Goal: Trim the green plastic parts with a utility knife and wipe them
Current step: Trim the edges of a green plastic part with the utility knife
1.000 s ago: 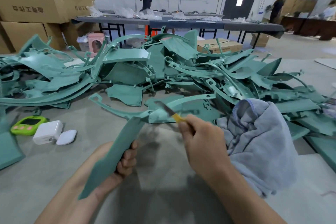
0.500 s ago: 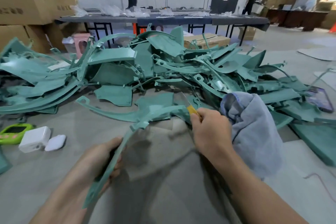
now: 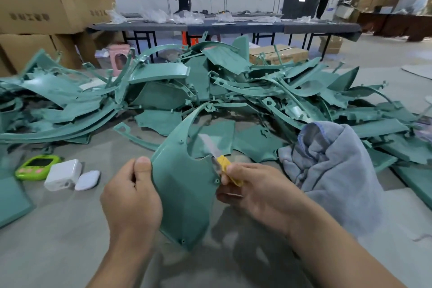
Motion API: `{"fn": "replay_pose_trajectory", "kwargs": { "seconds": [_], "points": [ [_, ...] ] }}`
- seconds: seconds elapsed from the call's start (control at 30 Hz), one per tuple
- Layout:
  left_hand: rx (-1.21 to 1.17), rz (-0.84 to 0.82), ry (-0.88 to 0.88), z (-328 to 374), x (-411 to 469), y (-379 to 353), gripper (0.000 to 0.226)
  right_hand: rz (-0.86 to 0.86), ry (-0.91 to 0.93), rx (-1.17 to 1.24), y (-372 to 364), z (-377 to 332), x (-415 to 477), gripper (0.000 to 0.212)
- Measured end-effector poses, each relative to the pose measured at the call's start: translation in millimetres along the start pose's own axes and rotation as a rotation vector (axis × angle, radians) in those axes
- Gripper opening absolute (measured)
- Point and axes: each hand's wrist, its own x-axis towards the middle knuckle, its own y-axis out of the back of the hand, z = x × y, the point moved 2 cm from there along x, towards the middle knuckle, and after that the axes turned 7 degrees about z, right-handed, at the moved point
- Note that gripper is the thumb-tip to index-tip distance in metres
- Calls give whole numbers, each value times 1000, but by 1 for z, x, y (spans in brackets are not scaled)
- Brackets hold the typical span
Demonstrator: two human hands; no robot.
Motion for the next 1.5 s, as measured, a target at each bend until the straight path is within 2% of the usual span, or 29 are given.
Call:
{"fn": "replay_pose_trajectory", "kwargs": {
  "seconds": [0.07, 0.13, 0.2, 0.23, 0.33, 0.4, 0.47, 0.53, 0.63, 0.77, 0.83, 0.93, 1.03, 1.17, 1.27, 1.37, 1.43, 1.5],
  "points": [
    [-39, -8, 41, -4, 1, -1, 45, -72, 6, 69, 0, -2, 0, 22],
    [-127, -64, 107, -6, 2, -2, 39, -60, 73, 77, 2, -4, 1, 16],
    [-303, -196, 159, -3, 4, -3, 18, -2, 140, 110, 4, -5, 4, 16],
    [-383, -288, 160, 0, 5, -3, 18, 37, 175, 132, 6, -6, 4, 17],
    [-468, -515, 37, 7, 3, -2, 51, 101, 286, 145, 12, -12, 6, 20],
    [-400, -487, -52, 9, 3, -2, 64, 108, 336, 145, 13, -16, 4, 20],
    [-305, -391, -135, 9, 5, -1, 65, 144, 383, 103, 14, -18, 0, 21],
    [-166, -291, -215, 8, 5, 2, 57, 180, 414, 38, 11, -20, -3, 21],
    [95, -199, -313, 5, 4, 6, 33, 185, 433, -38, 6, -19, -7, 23],
    [212, -302, -455, -3, 0, 0, 54, 200, 479, -297, -1, -15, -9, 35],
    [256, -373, -521, -6, 3, -4, 60, 211, 508, -478, -2, -14, -11, 28],
    [309, -435, -533, -7, 4, -9, 63, 179, 511, -727, -4, -12, -16, 31],
    [278, -482, -525, -8, -3, -11, 60, 132, 409, -836, -6, -8, -17, 34],
    [280, -577, -480, -21, -5, -14, 45, 168, 447, -1209, -2, -5, -10, 36],
    [302, -595, -492, -22, -5, -18, 43, 292, 534, -1214, 5, -7, -5, 29],
    [314, -561, -528, -20, -7, -21, 45, 254, 495, -1104, 5, -2, -2, 28],
    [317, -549, -529, -19, -7, -20, 45, 234, 462, -1209, 5, 2, 0, 26],
    [322, -553, -525, -19, -9, -21, 43, 317, 478, -1307, 7, 0, 3, 23]
  ]
}}
